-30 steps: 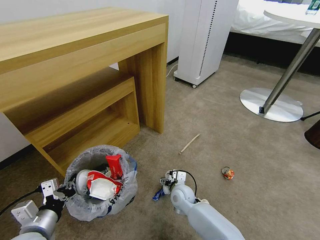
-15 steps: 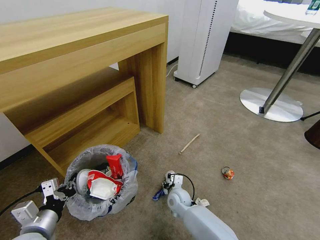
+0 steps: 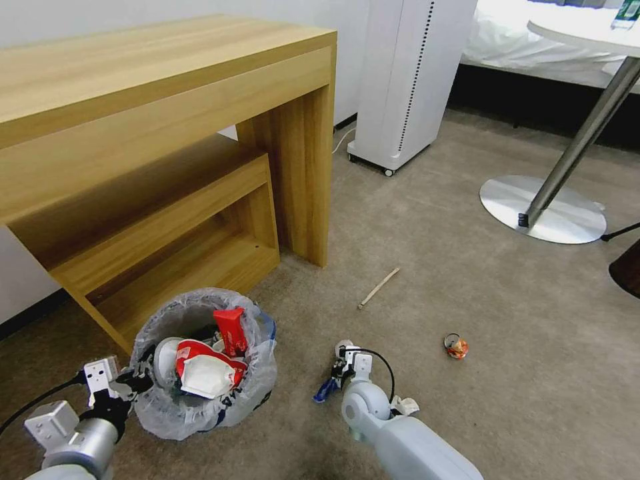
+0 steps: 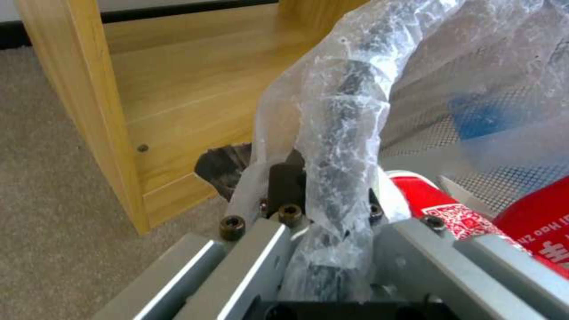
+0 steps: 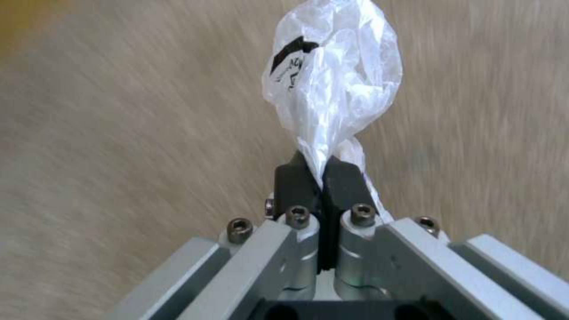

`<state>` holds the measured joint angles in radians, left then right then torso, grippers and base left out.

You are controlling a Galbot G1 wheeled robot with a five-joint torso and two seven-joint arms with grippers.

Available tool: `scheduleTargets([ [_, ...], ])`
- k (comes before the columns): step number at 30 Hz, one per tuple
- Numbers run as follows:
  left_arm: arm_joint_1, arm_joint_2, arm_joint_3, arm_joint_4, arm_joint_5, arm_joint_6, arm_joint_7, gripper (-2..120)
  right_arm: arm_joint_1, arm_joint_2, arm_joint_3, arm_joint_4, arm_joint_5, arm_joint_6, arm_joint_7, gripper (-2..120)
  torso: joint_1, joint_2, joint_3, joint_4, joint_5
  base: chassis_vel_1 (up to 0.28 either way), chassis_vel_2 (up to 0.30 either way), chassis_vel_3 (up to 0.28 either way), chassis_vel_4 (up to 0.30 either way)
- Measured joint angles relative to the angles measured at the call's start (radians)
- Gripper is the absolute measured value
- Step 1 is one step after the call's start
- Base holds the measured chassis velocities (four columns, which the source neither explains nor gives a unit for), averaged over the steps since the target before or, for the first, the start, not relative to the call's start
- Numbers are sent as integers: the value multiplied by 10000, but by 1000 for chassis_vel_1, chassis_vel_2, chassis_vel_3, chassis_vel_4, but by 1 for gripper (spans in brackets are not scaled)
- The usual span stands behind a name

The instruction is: Pick up the trash bin and place the garbage on the floor into it.

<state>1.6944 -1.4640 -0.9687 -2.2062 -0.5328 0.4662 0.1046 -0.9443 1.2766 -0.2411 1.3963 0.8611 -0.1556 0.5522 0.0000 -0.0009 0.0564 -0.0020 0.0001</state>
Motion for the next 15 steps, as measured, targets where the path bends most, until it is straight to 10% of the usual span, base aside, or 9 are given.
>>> scheduleTargets([
  [15, 71, -58, 14, -189, 33, 50, -14, 1, 1970, -4014, -1600, 6704, -247, 2578, -3490, 0, 0, 0, 0, -1, -4, 0, 0, 0, 0],
])
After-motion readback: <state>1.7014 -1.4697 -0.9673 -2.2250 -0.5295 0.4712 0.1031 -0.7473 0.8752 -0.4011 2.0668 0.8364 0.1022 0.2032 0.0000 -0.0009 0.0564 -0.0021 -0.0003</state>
